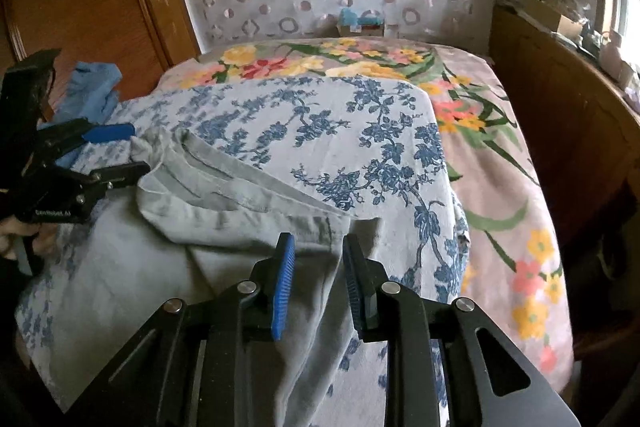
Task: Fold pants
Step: 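Grasp the sweatpants edge with the left gripper and lift it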
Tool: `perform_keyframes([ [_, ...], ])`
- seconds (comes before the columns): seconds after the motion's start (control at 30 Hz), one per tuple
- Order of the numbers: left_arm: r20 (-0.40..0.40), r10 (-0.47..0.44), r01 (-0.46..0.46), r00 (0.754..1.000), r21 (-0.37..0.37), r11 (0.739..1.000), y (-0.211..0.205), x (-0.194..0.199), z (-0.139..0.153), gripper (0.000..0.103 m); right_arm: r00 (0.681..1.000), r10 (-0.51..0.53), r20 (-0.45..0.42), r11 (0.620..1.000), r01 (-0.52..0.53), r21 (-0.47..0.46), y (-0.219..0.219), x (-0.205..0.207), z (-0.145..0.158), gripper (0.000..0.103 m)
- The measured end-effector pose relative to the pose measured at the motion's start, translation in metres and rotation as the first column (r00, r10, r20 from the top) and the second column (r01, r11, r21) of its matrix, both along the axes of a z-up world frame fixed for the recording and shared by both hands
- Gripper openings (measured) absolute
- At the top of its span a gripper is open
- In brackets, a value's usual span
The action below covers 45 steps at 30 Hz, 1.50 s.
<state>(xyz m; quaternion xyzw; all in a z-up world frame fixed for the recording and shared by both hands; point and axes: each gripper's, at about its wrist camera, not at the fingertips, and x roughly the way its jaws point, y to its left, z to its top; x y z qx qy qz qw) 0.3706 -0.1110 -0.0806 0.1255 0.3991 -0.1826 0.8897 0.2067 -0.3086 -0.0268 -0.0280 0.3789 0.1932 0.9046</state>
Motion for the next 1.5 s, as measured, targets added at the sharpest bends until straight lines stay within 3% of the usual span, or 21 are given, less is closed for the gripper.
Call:
perform_keyframes([
  [0.27,-0.008,0.019,-0.019,1.0,0.002,1.0,0.005,0.012,-0.005,0.079,1.0,0.007,-0.018,1.0,-0.007,-0.027,0.007,0.015,-0.003,0.025],
  [0.33,-0.013,0.013,-0.013,1.0,0.0,1.0,0.004,0.015,-0.007,0.068,1.0,0.01,-0.006,0.999,-0.011,-0.039,0.01,0.014,-0.004,0.009],
  [0.4,-0.016,0.004,-0.005,1.0,-0.007,1.0,0.003,0.016,-0.008,0.056,1.0,0.002,0.019,0.999,-0.001,-0.037,0.01,0.01,-0.002,0.005],
  [0.53,-0.026,-0.005,0.005,1.0,-0.021,1.0,0.002,0.018,-0.01,0.039,0.992,-0.076,0.096,0.997,0.079,-0.022,0.001,-0.002,0.005,0.004],
  [0.7,-0.025,-0.016,0.015,1.0,-0.035,0.999,-0.002,0.02,-0.008,0.032,0.994,-0.086,0.065,0.995,0.089,-0.034,0.001,-0.001,-0.004,0.004],
  [0.83,-0.02,-0.035,0.034,0.999,-0.036,0.999,-0.006,0.018,-0.006,0.008,0.996,-0.069,0.049,0.996,0.072,-0.048,0.005,0.0,-0.008,0.004],
  [1.23,0.064,-0.029,0.035,0.998,-0.097,0.995,-0.012,0.03,0.024,0.004,0.991,-0.108,0.08,0.993,0.112,-0.046,0.0,0.002,0.002,0.004],
  [1.5,0.003,-0.02,0.02,1.0,-0.089,0.996,-0.012,0.037,0.016,0.008,0.984,-0.158,0.077,0.987,0.16,-0.019,-0.004,-0.003,0.001,0.005],
])
